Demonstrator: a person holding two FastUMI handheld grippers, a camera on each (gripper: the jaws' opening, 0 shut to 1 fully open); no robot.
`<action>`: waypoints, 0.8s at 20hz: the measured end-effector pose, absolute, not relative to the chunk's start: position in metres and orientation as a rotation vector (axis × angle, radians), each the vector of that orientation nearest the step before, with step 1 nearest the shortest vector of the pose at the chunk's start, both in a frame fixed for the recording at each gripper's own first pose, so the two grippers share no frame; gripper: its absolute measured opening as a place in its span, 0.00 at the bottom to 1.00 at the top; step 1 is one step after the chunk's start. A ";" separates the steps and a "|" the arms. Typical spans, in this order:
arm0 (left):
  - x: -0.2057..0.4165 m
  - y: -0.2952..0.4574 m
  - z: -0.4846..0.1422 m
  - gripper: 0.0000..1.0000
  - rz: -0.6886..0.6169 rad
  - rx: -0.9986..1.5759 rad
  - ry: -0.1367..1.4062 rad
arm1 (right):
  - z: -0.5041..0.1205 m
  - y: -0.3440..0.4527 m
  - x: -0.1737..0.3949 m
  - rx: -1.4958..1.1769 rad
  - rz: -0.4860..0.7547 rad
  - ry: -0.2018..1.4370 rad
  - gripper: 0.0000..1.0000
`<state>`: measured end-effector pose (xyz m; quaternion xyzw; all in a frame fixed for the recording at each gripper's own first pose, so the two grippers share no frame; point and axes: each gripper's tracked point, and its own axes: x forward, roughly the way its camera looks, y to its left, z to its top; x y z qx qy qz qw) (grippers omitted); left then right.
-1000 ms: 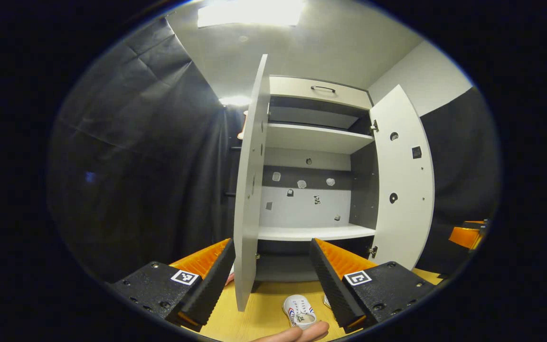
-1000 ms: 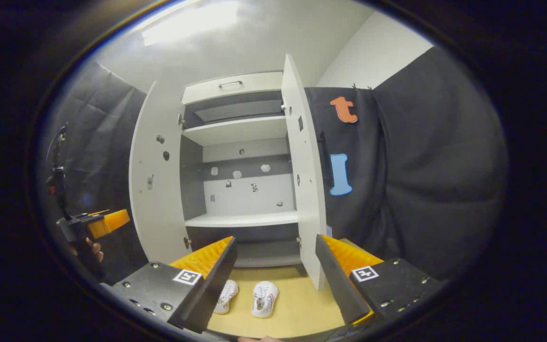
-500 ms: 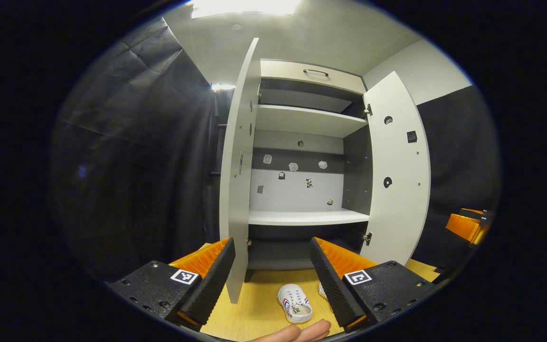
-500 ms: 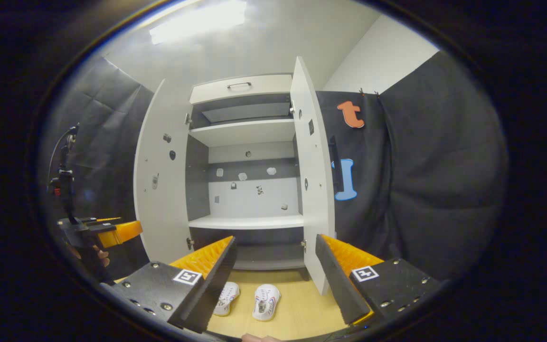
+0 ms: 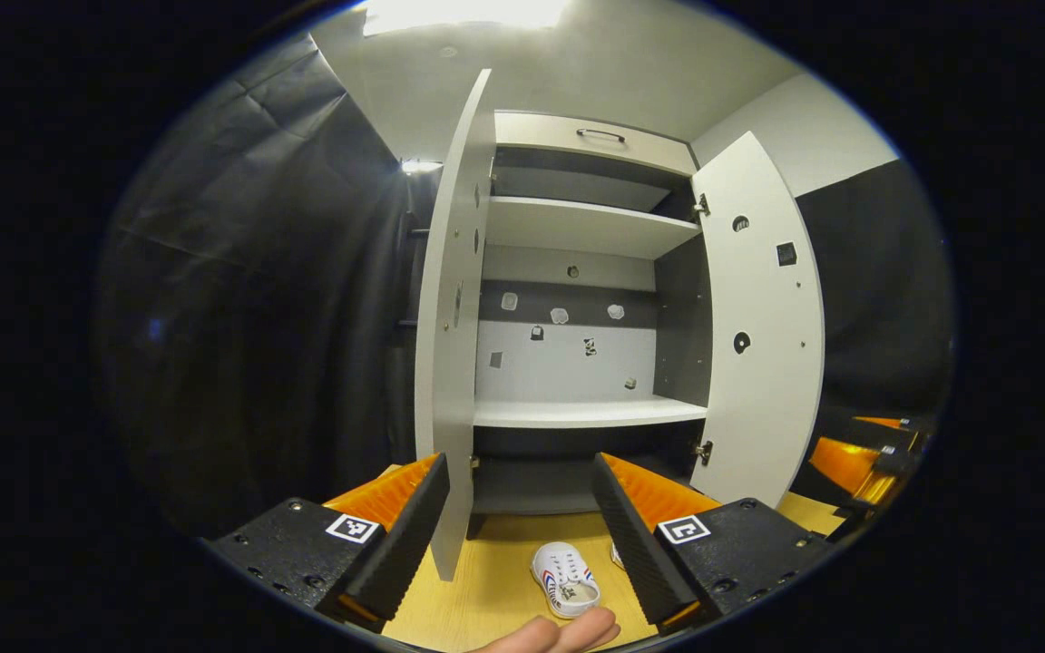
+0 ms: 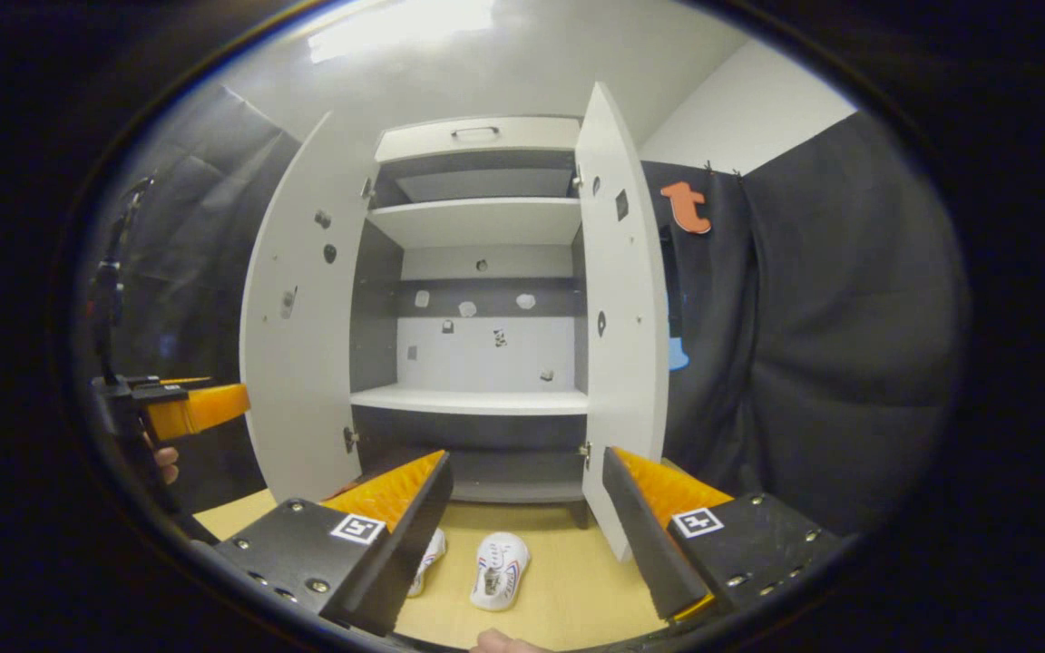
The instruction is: Grab one shoe with the right hand and put it into the shoe cabinet, grab the other shoe with the left hand and put it into the shoe cabinet; then close the right door with the right hand and the left door with the left hand.
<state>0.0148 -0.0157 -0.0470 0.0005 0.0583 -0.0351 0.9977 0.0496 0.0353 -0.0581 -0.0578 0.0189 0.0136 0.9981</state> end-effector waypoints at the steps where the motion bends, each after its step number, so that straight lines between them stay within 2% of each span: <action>1: 0.016 -0.015 -0.050 0.96 -0.071 -0.002 0.123 | -0.069 0.037 0.055 -0.130 0.029 0.055 0.95; 3: 0.019 -0.013 -0.057 0.96 -0.063 0.001 0.138 | -0.096 0.041 0.069 -0.150 0.039 0.105 0.99; 4: 0.020 -0.012 -0.061 0.92 -0.061 0.003 0.145 | -0.112 0.043 0.076 -0.152 0.041 0.135 0.99; 5: 0.021 -0.013 -0.066 0.96 -0.072 0.009 0.155 | -0.129 0.044 0.083 -0.148 0.047 0.170 0.99; 8: 0.021 -0.016 -0.074 0.96 -0.088 0.007 0.179 | -0.173 0.048 0.103 -0.095 0.067 0.249 0.99; 9: 0.021 -0.017 -0.077 0.96 -0.091 0.008 0.183 | -0.187 0.048 0.108 -0.064 0.070 0.273 0.96; 13: 0.021 -0.014 -0.089 0.96 -0.081 0.026 0.201 | -0.234 0.042 0.126 -0.045 0.043 0.348 0.99; 14: 0.019 -0.012 -0.096 0.92 -0.081 0.036 0.229 | -0.248 0.047 0.129 -0.050 0.050 0.370 0.99; 16: 0.017 -0.013 -0.100 0.97 -0.087 0.032 0.229 | -0.280 0.055 0.133 -0.066 0.059 0.429 0.99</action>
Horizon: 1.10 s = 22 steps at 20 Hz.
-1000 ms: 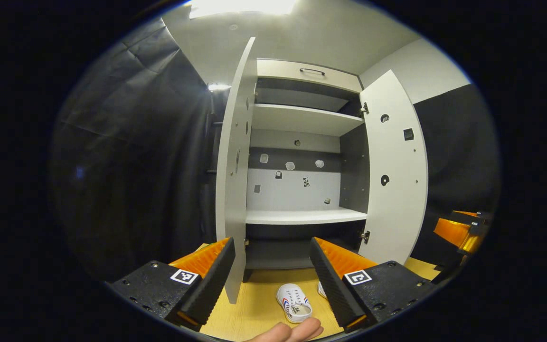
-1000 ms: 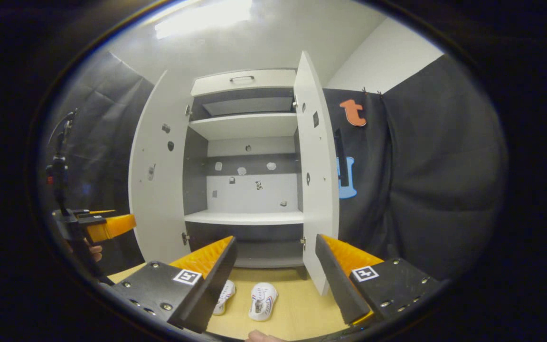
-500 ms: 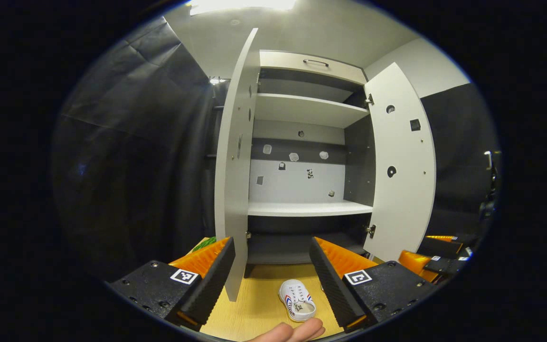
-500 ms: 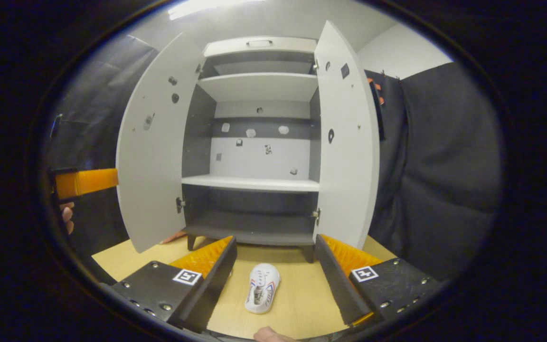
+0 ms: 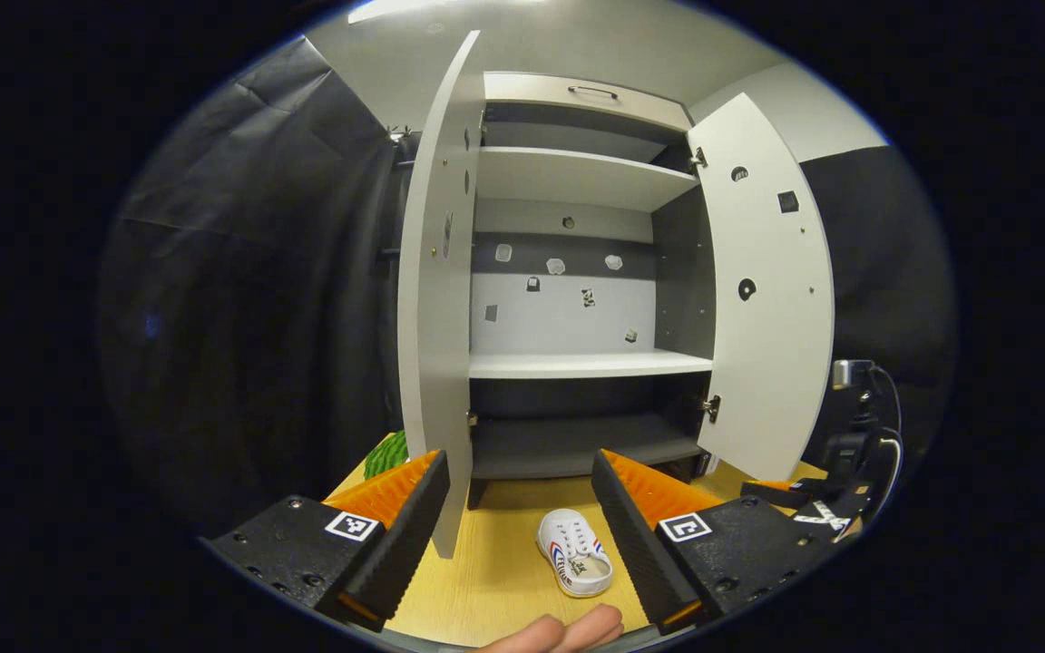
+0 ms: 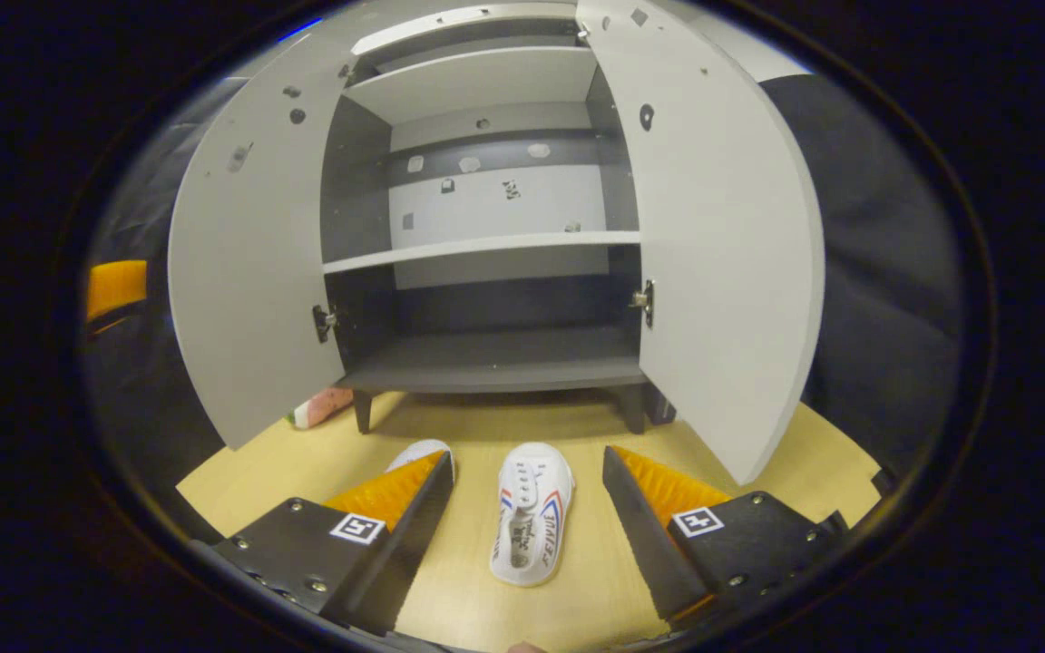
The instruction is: Grab one shoe with the right hand and put it into the shoe cabinet, grab the other shoe with the left hand and put it into the shoe cabinet; then close the right door with the right hand and the left door with the left hand.
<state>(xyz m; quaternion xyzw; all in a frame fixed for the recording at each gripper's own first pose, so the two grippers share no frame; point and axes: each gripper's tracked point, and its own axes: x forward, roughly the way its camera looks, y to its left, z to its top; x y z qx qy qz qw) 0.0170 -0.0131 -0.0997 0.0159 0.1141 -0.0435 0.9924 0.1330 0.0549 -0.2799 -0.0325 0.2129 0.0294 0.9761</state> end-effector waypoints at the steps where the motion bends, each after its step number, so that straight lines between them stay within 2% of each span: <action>1: 0.017 -0.010 -0.099 0.96 -0.081 0.034 0.227 | -0.295 0.058 0.135 -0.077 0.056 0.461 0.99; 2: 0.017 -0.006 -0.099 0.96 -0.068 0.035 0.224 | -0.314 0.062 0.136 -0.095 0.059 0.496 0.95; 4: 0.019 0.000 -0.095 0.96 -0.046 0.024 0.214 | -0.339 0.069 0.138 -0.121 0.069 0.544 0.99; 6: 0.024 0.002 -0.089 0.93 -0.029 0.009 0.193 | -0.361 0.070 0.143 -0.108 0.057 0.587 0.95; 7: 0.028 0.003 -0.087 0.92 -0.021 0.007 0.182 | -0.372 0.070 0.145 -0.081 0.050 0.621 0.88; 8: 0.033 0.002 -0.085 0.96 -0.023 0.018 0.173 | -0.384 0.075 0.145 -0.047 0.071 0.652 0.87; 9: 0.037 0.002 -0.084 0.92 -0.021 0.029 0.163 | -0.391 0.077 0.145 -0.023 0.074 0.681 0.86; 10: 0.043 0.001 -0.082 0.92 -0.017 0.039 0.157 | -0.398 0.075 0.148 -0.015 0.074 0.697 0.70; 14: 0.057 -0.016 -0.078 0.96 -0.053 0.003 0.138 | -0.413 0.079 0.154 -0.042 0.091 0.723 0.69; 16: 0.065 -0.018 -0.079 0.93 -0.060 -0.029 0.124 | -0.422 0.079 0.159 -0.078 0.071 0.736 0.68; 18: 0.073 -0.018 -0.086 0.96 -0.059 -0.044 0.132 | -0.428 0.071 0.173 -0.051 0.020 0.725 0.17; 21: 0.085 -0.022 -0.092 0.96 -0.067 -0.056 0.132 | -0.433 0.070 0.183 0.002 0.048 0.719 0.14; 22: 0.088 -0.026 -0.094 0.93 -0.084 -0.056 0.128 | -0.431 0.069 0.178 0.034 0.055 0.724 0.14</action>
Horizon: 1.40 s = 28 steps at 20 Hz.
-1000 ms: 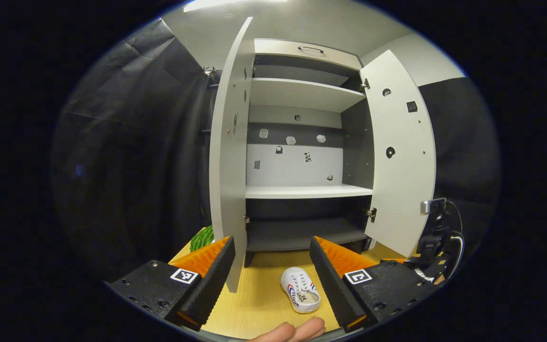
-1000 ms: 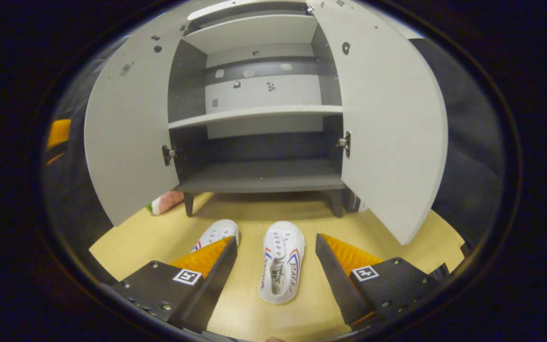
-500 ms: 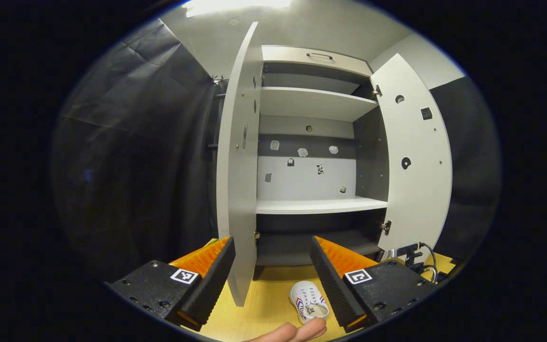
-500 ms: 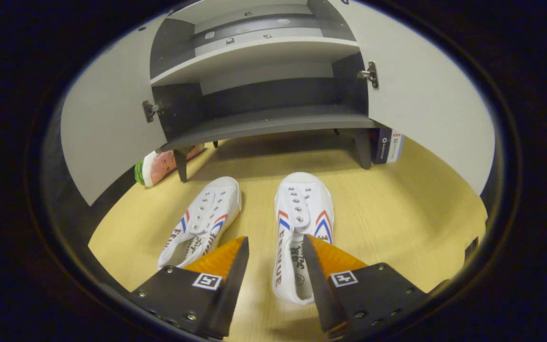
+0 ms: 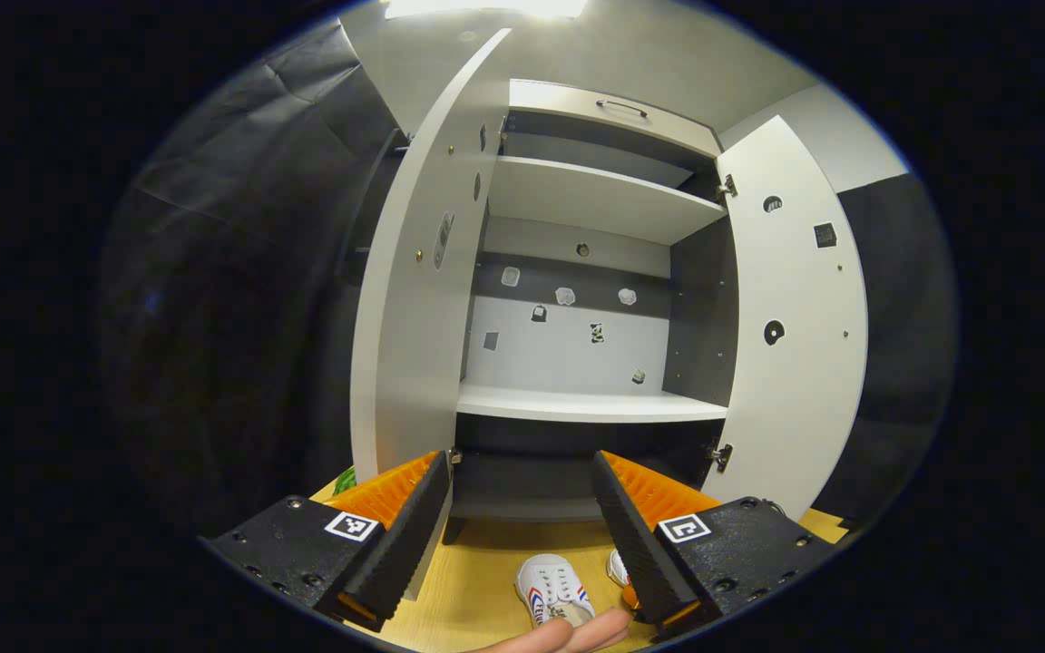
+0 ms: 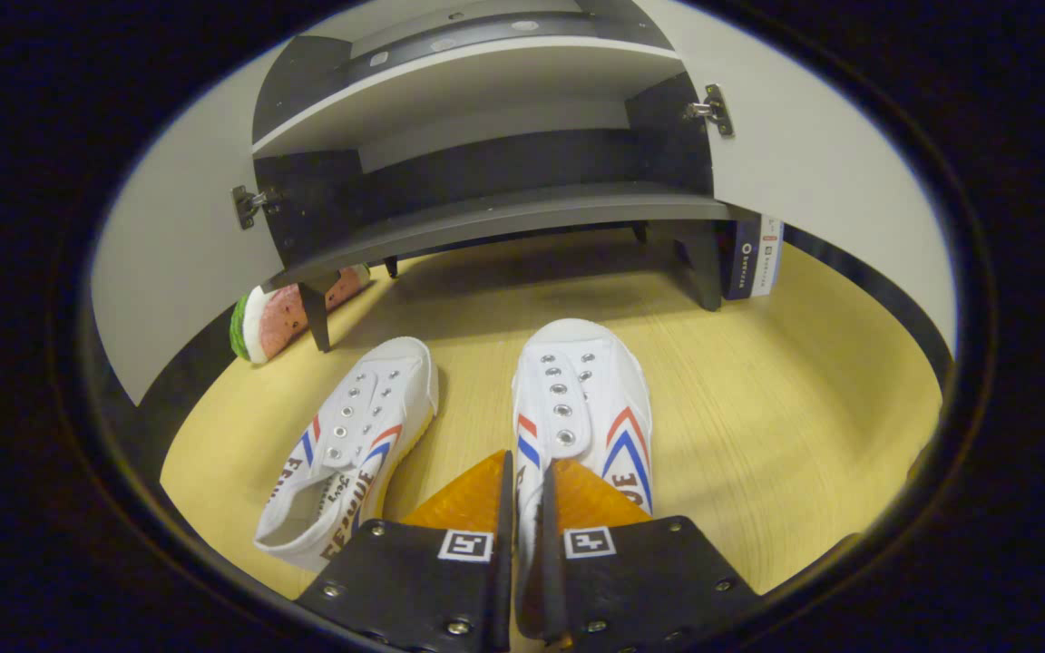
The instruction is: Grab one shoe with the right hand and put it into the shoe cabinet, grab the other shoe with the left hand and put it into the shoe cabinet; then close the right door with the right hand and the left door with the left hand.
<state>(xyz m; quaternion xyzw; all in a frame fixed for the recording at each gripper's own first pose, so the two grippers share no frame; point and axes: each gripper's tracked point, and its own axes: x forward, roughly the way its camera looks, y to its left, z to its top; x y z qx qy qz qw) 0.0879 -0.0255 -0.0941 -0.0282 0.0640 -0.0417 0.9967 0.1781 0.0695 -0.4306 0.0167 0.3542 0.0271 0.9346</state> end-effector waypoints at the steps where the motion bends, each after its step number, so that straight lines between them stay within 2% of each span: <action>1: 0.091 -0.032 -0.097 0.96 -0.104 -0.059 0.129 | -0.431 0.071 0.183 0.068 0.054 0.719 0.04; 9: 0.108 -0.058 -0.130 0.96 -0.173 0.002 0.173 | -0.413 0.072 0.203 0.155 0.110 0.560 0.00; 16: 0.112 -0.062 -0.154 0.97 -0.165 0.034 0.221 | -0.367 0.073 0.201 0.183 0.165 0.476 0.00; 23: 0.113 -0.054 -0.181 0.96 -0.153 0.072 0.266 | -0.289 0.076 0.203 0.009 0.219 0.398 0.00; 24: 0.112 -0.054 -0.183 0.97 -0.156 0.072 0.269 | -0.271 0.077 0.204 -0.007 0.225 0.383 0.03; 27: 0.113 -0.050 -0.187 0.96 -0.148 0.053 0.276 | -0.226 0.089 0.208 -0.054 0.262 0.326 0.01; 28: 0.114 -0.047 -0.186 0.96 -0.136 0.050 0.273 | -0.209 0.092 0.209 -0.083 0.266 0.307 0.03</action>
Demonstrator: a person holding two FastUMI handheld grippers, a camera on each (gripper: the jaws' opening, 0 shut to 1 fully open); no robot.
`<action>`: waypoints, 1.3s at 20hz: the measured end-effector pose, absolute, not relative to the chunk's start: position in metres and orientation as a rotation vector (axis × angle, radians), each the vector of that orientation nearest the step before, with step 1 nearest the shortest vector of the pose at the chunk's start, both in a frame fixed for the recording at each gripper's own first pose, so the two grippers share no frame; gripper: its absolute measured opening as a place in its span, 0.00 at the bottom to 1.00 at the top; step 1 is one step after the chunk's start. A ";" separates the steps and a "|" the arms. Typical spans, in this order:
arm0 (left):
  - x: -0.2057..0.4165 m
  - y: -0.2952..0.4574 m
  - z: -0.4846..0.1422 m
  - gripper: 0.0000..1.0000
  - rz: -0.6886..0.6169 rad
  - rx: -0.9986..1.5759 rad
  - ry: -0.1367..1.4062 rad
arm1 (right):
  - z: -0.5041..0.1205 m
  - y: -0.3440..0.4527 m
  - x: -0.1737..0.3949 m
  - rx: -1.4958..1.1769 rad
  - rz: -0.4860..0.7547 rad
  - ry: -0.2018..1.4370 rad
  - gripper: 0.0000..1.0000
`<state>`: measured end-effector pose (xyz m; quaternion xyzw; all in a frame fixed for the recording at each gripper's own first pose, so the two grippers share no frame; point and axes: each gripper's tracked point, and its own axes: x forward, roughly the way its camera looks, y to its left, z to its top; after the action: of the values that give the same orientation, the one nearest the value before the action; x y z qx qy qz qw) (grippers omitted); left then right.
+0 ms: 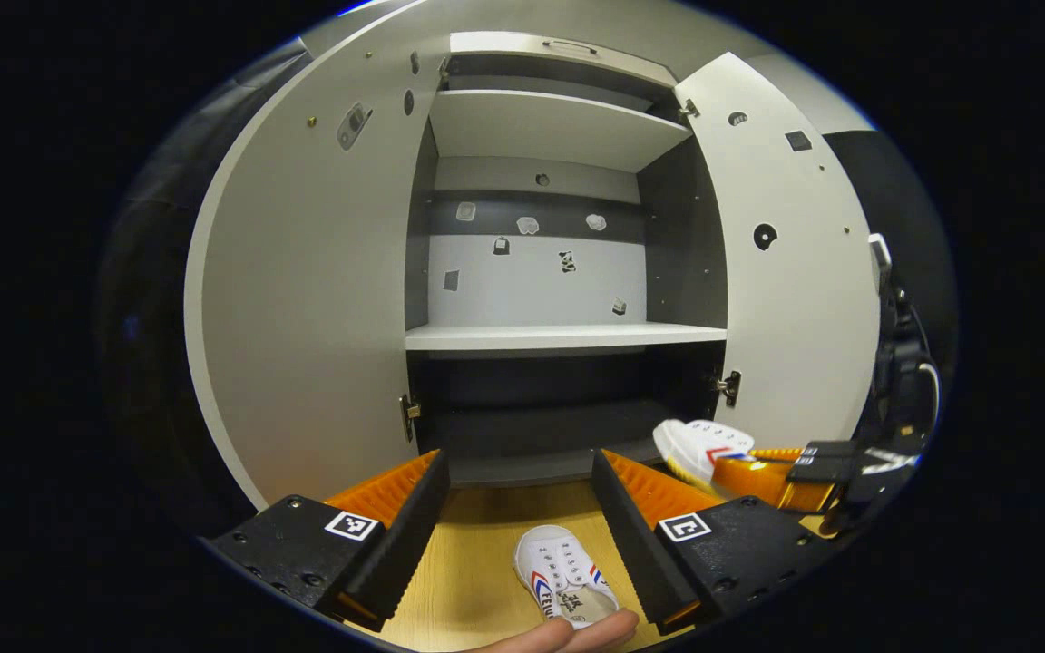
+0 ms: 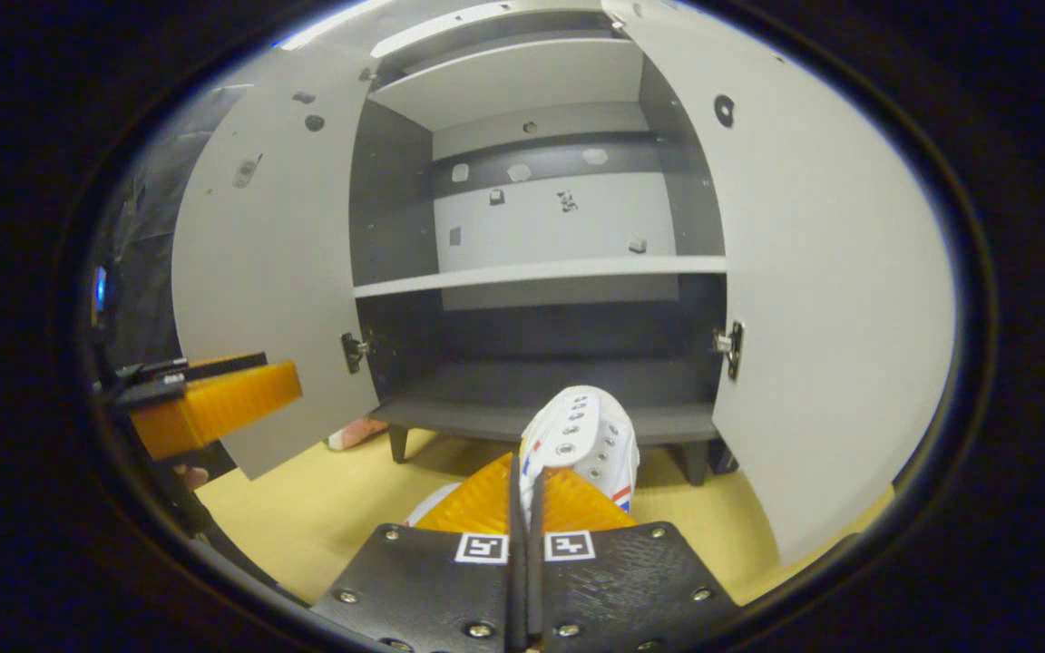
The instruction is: Grab one shoe with the right hand and put it into the shoe cabinet, grab the other shoe with the left hand and put it into the shoe cabinet; then close the right door with the right hand and the left door with the left hand.
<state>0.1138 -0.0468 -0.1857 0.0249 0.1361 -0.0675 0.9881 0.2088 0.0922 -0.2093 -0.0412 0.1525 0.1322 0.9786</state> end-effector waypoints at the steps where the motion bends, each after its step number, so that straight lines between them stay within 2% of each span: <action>1: 0.114 -0.044 -0.185 0.96 -0.128 0.048 0.270 | -0.195 0.095 0.211 -0.112 0.269 0.285 0.03; 7: 0.113 -0.043 -0.172 0.96 -0.138 0.039 0.230 | -0.096 0.114 0.235 -0.205 0.294 0.178 0.00; 13: 0.111 -0.037 -0.157 0.96 -0.128 0.042 0.184 | -0.011 0.125 0.301 -0.267 0.276 0.130 0.01; 19: 0.108 -0.039 -0.154 0.96 -0.133 0.027 0.173 | 0.023 0.137 0.380 -0.332 0.246 0.167 0.01; 26: 0.101 -0.046 -0.164 0.96 -0.148 0.010 0.165 | 0.008 0.122 0.460 -0.357 0.188 0.245 0.01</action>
<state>0.1006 -0.0460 -0.1643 0.0049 0.0823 -0.0738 0.9939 0.4596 0.1219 0.0082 -0.1771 0.1215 0.0933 0.9722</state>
